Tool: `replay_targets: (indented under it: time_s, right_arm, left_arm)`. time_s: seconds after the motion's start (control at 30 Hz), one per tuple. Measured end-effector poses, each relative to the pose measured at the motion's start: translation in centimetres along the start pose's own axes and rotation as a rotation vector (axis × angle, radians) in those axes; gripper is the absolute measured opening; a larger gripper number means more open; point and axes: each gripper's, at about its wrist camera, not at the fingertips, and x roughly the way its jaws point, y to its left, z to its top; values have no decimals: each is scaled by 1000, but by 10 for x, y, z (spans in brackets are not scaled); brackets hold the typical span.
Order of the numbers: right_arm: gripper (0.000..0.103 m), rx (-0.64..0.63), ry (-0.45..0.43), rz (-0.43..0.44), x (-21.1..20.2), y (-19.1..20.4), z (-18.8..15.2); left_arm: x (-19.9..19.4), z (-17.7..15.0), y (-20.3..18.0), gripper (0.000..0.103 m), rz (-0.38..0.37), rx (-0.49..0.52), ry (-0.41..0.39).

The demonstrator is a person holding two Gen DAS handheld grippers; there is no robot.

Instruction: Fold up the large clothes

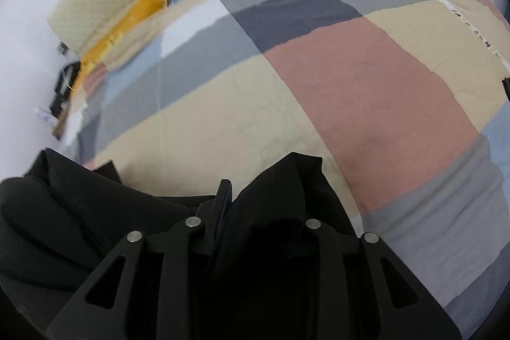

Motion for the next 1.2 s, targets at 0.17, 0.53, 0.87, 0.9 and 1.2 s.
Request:
replay_targets:
  time_s: [0.17, 0.53, 0.87, 0.9, 1.2]
  right_arm:
    - [38, -29, -39, 59, -25, -8, -15]
    - [94, -56, -149, 13, -120, -30, -42]
    - [94, -80, -214, 26, -180, -24, -67]
    - [94, -83, -222, 28, -184, -22, -69]
    - [94, -260, -339, 141, -227, 35, -100]
  left_arm:
    - [-30, -7, 37, 12, -111, -97, -13]
    - [-102, -64, 84, 24, -190, -44, 62]
    - [-183, -106, 131, 70, -107, -71, -107]
    - [-189, -111, 132, 70, -121, -76, -137]
    - [-199, -150, 52, 70, -303, -30, -311]
